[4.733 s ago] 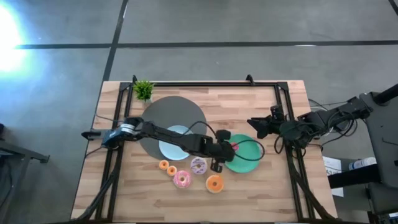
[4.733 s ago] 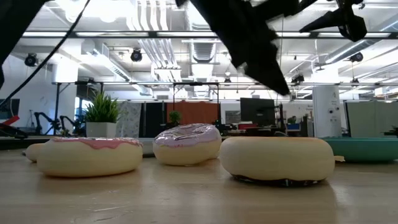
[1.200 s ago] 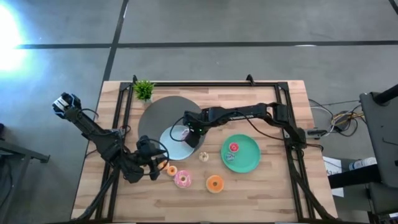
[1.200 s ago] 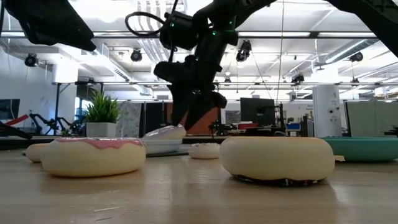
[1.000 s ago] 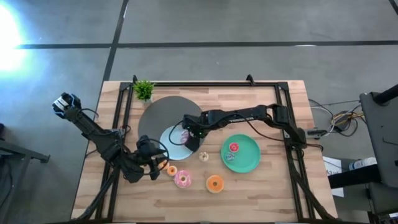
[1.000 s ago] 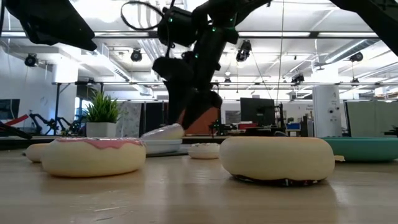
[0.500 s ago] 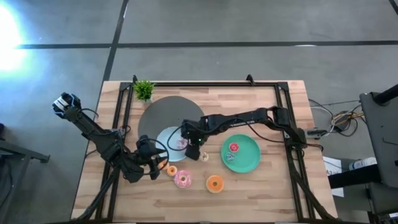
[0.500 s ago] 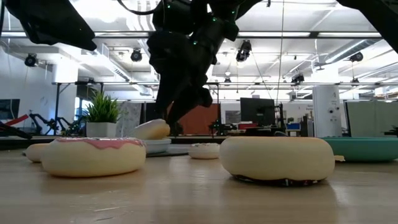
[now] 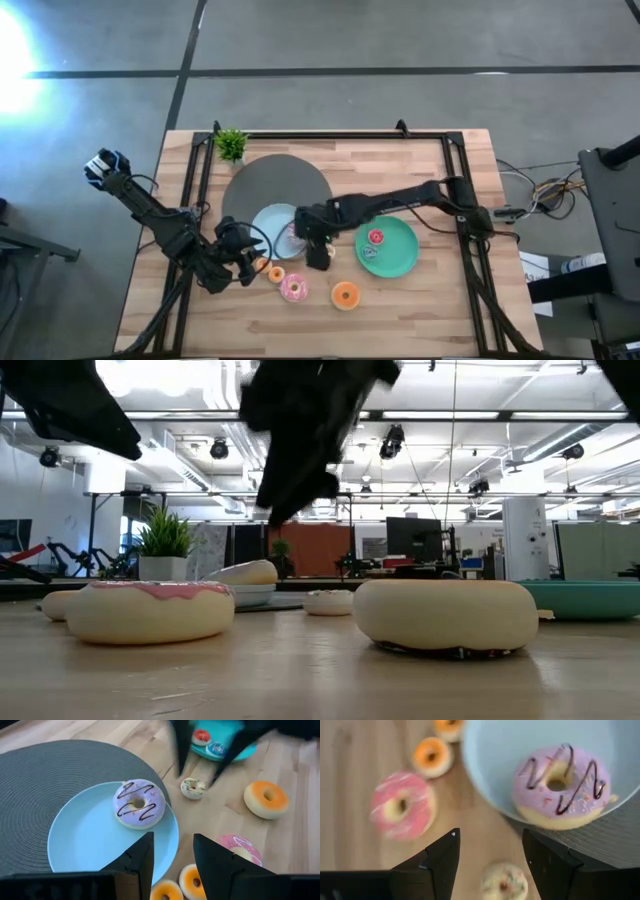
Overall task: Pick & Place donuts
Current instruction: Put the big black donut on the white plate
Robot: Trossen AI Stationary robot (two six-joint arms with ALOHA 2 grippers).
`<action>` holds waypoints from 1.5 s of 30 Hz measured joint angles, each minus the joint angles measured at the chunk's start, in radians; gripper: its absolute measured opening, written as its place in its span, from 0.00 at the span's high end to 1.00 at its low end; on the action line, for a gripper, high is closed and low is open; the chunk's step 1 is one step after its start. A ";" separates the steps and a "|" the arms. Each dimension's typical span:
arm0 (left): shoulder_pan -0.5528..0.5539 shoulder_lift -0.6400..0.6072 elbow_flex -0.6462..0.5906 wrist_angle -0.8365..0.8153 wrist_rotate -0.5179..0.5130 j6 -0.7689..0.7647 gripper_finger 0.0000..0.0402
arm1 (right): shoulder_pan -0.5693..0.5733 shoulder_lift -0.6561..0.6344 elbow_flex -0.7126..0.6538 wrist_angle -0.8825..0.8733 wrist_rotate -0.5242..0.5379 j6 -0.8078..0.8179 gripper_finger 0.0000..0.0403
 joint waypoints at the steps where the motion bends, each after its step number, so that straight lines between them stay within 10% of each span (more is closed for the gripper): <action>1: -0.001 0.000 0.000 0.000 0.000 0.002 0.72 | 0.020 -0.011 0.003 -0.019 0.008 -0.040 0.49; 11: -0.001 0.000 0.000 0.002 0.000 0.013 0.72 | 0.245 -0.052 -0.125 -0.111 0.135 -0.305 0.49; 25: -0.001 0.000 -0.001 0.003 0.000 0.067 0.72 | 0.465 -0.180 -0.311 0.011 0.230 -0.175 0.49; 45: -0.001 0.001 -0.008 0.028 0.018 0.030 0.72 | 0.496 -0.097 -0.396 0.185 0.313 -0.184 0.49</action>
